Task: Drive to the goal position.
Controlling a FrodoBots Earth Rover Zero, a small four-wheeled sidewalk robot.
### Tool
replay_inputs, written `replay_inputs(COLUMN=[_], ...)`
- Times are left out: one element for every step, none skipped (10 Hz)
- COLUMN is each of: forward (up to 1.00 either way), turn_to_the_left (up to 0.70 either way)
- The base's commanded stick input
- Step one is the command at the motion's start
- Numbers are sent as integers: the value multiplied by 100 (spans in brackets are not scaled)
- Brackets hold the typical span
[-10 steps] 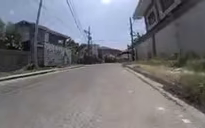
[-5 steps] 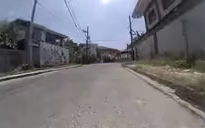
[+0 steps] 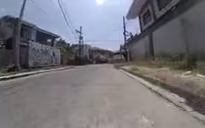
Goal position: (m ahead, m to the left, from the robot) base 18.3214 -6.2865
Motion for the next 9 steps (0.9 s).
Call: replay_inputs(forward=[100, 100, 100, 100, 100, 100, 100, 100, 100], turn_to_the_left=[-12, 6, 6, 6, 6, 6, -9, -34, -20])
